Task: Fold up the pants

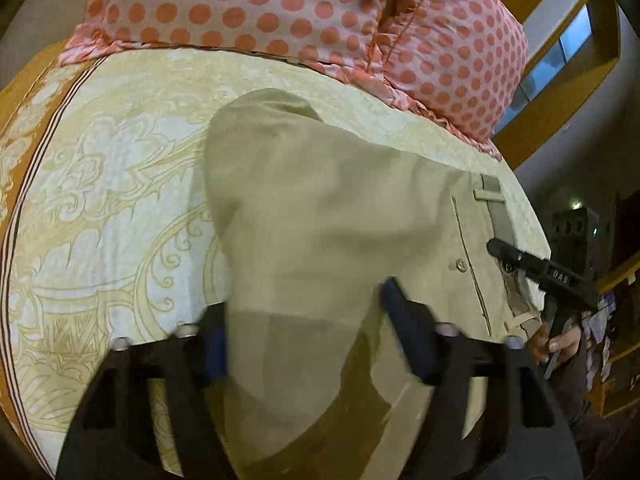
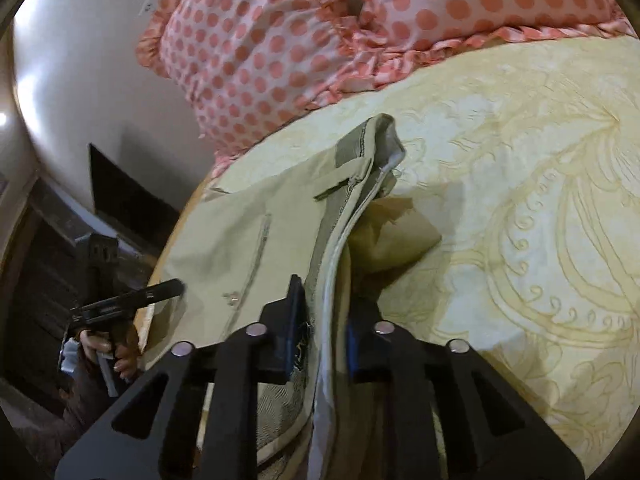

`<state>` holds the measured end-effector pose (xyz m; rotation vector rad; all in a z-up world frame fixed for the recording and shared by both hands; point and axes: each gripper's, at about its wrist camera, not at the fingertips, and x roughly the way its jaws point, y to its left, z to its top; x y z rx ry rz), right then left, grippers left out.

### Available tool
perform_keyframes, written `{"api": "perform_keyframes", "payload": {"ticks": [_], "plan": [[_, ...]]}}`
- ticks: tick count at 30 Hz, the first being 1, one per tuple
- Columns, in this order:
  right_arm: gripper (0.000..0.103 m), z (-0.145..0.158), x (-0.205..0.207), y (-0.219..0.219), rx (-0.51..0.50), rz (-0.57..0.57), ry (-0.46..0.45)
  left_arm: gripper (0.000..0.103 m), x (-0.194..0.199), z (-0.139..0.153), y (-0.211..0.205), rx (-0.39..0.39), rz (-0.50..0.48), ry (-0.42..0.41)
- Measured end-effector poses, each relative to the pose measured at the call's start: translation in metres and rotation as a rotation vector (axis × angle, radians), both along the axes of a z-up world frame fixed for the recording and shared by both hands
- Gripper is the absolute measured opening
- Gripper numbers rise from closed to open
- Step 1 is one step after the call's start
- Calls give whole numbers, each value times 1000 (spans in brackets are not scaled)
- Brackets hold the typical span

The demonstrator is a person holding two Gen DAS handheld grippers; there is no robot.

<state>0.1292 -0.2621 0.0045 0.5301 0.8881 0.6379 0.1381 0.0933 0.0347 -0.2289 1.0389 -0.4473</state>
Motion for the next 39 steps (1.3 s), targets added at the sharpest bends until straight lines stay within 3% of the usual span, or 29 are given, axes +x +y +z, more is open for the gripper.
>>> {"api": "perform_keyframes", "payload": {"ticks": [1,2,3,6,12,14,16,17,18,19,20,23,25,27,28,31,32,33,34,36,39], "plan": [[15,5,1,-1,27,8,-13,38,1,2,0,2,-4,-2],[15,9,3,-2,47,14,-23,21,3,3,2,-15,-11,-1],[14,13,5,-2,58,19,-37,16,5,3,3,-30,-15,2],[14,32,19,2,18,17,-91,11,18,10,-1,-28,-22,-26],[13,59,64,-6,-57,-112,-179,10,70,44,-26,5,22,-246],[19,59,82,-9,-131,-175,-182,18,94,39,-41,113,53,-262],[32,52,94,-14,-253,-247,-107,21,105,32,-47,251,111,-227],[35,51,92,-20,-304,-289,-83,22,101,33,-45,263,120,-231],[39,53,84,-26,-303,-306,-102,27,92,37,-42,254,130,-257],[55,57,74,-30,-279,-311,-135,32,77,44,-37,234,147,-303],[62,61,61,-31,-246,-295,-175,40,68,48,-34,205,142,-320],[62,62,42,-11,-203,-158,-192,47,44,48,-42,44,27,-292],[65,52,43,3,-213,-95,-146,48,47,34,-54,25,-18,-211],[71,30,54,17,-286,-76,-30,45,60,7,-63,44,-18,-85],[71,21,60,20,-299,-73,11,44,64,0,-65,51,0,-78],[76,35,43,13,-388,-184,15,44,49,11,-62,105,52,-97],[85,40,33,13,-394,-197,-5,53,37,16,-59,108,61,-121],[91,47,14,14,-392,-201,-49,69,22,22,-56,111,69,-152],[102,51,-7,17,-397,-208,-93,76,2,28,-51,131,83,-193],[102,49,-38,28,-436,-203,-141,100,-38,30,-46,210,142,-248],[102,34,-67,55,-555,-203,-182,101,-73,24,-46,295,192,-281]]}}
